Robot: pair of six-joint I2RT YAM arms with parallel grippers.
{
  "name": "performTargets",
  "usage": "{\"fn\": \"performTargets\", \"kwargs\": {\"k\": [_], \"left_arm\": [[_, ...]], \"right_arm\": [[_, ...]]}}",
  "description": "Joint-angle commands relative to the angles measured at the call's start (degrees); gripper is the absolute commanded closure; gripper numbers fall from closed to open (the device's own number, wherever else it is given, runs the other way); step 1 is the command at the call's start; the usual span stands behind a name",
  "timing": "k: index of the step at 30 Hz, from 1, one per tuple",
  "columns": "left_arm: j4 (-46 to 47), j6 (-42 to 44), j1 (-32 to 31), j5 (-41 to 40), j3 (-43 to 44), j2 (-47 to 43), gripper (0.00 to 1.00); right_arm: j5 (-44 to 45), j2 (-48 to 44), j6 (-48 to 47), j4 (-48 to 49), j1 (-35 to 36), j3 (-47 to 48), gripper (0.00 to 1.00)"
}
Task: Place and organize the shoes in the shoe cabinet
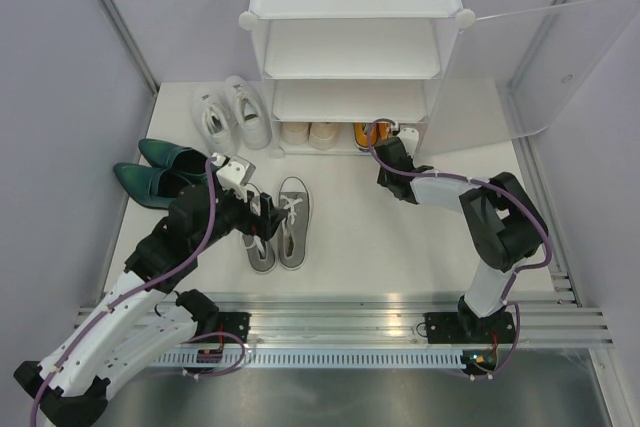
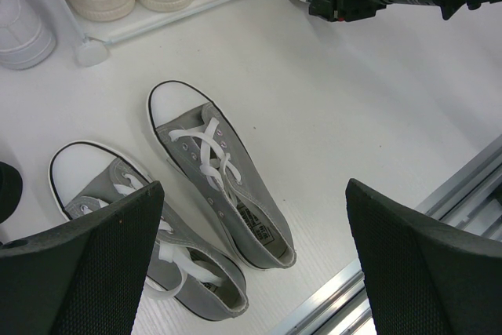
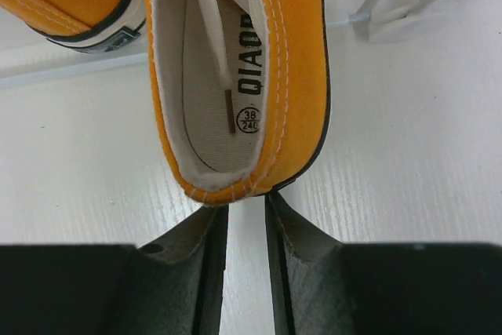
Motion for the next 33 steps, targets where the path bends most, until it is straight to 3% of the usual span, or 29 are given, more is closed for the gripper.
{"fn": "performTargets", "kwargs": {"k": [1, 33], "left_arm": [[1.0, 0.9, -0.2, 0.4, 2.2, 0.1, 0.0], [0.9, 1.1, -0.2, 0.0, 2.1, 0.9, 0.0]], "right_arm": [[-0.2, 0.5, -1.5, 8.6, -0.8, 2.3, 0.71], [-0.1, 2.6, -5.8, 11.5, -4.7, 6.9, 0.71]]}}
